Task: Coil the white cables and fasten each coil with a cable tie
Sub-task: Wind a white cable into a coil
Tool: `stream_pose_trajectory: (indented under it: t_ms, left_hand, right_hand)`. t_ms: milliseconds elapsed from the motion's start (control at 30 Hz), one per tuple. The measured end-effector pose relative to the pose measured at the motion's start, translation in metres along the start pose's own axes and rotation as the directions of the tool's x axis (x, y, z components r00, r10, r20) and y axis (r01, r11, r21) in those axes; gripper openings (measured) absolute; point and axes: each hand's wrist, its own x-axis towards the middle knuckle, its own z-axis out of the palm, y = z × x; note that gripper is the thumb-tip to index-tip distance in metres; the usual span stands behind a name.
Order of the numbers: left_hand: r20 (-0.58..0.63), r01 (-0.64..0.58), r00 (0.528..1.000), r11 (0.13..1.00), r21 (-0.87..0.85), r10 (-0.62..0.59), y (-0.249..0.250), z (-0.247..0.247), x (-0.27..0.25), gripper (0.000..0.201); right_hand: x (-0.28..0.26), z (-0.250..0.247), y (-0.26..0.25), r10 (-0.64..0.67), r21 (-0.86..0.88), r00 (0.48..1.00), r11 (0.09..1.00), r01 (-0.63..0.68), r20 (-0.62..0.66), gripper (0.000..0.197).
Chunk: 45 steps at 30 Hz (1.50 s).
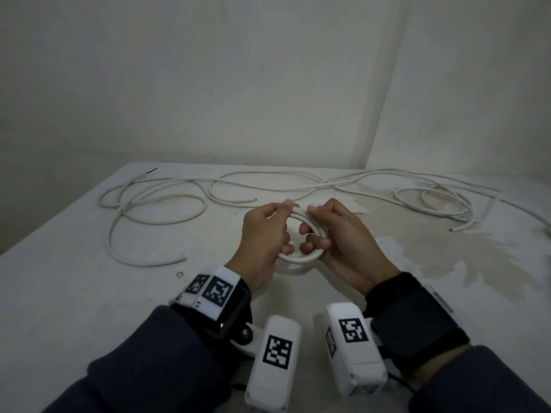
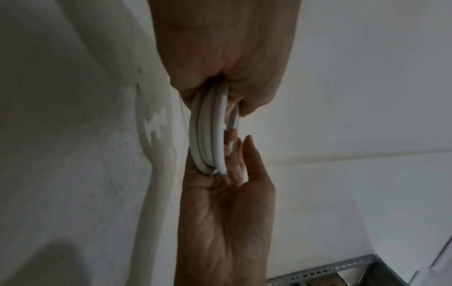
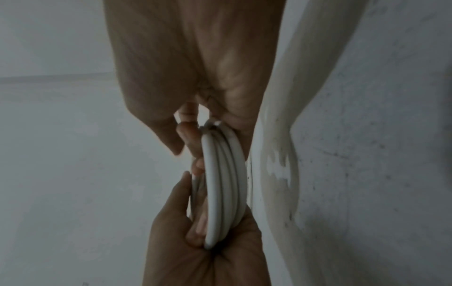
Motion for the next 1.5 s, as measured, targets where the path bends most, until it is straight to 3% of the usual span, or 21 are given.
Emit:
stream_pose_trajectory:
  t_ms: [167, 300, 433, 533, 800, 967, 1033, 1233, 1400, 1500]
  left_hand:
    - [-0.028, -0.02, 0.999, 1.0, -0.005, 0.02, 0.001, 0.0, 0.002, 0.021]
    - [0.119, 0.108, 0.988, 0.987, -0.119, -0.094, 0.002, -0.005, 0.002, 0.026]
    - [0.32, 0.297, 0.923, 0.924, -0.24, -0.213, 0.007, -0.012, 0.004, 0.019]
    - [0.368, 0.339, 0.898, 0.912, -0.23, -0.241, 0.007, -0.012, 0.005, 0.016]
    - [0.182, 0.143, 0.973, 0.99, 0.006, -0.142, 0.008, -0.009, 0.005, 0.014]
    - [0.19, 0.19, 0.964, 0.982, -0.014, -0.184, 0.006, -0.006, 0.005, 0.021]
    - [0.169, 0.191, 0.969, 0.98, -0.049, -0.18, 0.006, -0.005, 0.006, 0.022]
    - [0.116, 0.274, 0.959, 0.946, -0.173, -0.257, 0.0, -0.009, 0.01, 0.022]
    - [0.195, 0.425, 0.904, 0.857, -0.291, -0.382, -0.004, -0.009, 0.011, 0.021]
    - [0.205, 0.431, 0.901, 0.845, -0.317, -0.383, -0.005, -0.008, 0.013, 0.019]
  right_hand:
    - [0.001, 0.003, -0.001, 0.028, 0.037, 1.0, 0.999, -0.028, 0.01, 0.023]
    - [0.001, 0.0, 0.0, 0.014, 0.013, 0.998, 1.0, -0.013, -0.055, 0.016]
    - [0.003, -0.004, -0.004, 0.01, -0.007, 0.994, 1.0, -0.011, -0.106, 0.01]
    - [0.002, -0.005, -0.005, 0.02, -0.02, 0.994, 1.0, -0.023, -0.109, 0.018]
    - [-0.002, -0.002, -0.004, 0.08, 0.03, 0.996, 0.996, -0.079, -0.048, 0.027]
    - [-0.001, -0.003, -0.004, 0.047, -0.037, 0.994, 0.998, -0.051, -0.098, 0.032]
    - [-0.001, -0.004, -0.003, -0.006, -0.149, 0.994, 0.989, -0.011, -0.109, 0.031]
    - [-0.003, -0.011, -0.003, -0.158, -0.565, 0.987, 0.817, 0.118, -0.023, 0.017]
    - [-0.002, -0.019, -0.007, -0.199, -0.645, 0.978, 0.756, 0.109, -0.069, 0.016]
    - [0.001, -0.021, -0.005, -0.237, -0.656, 0.965, 0.747, 0.108, -0.111, 0.014]
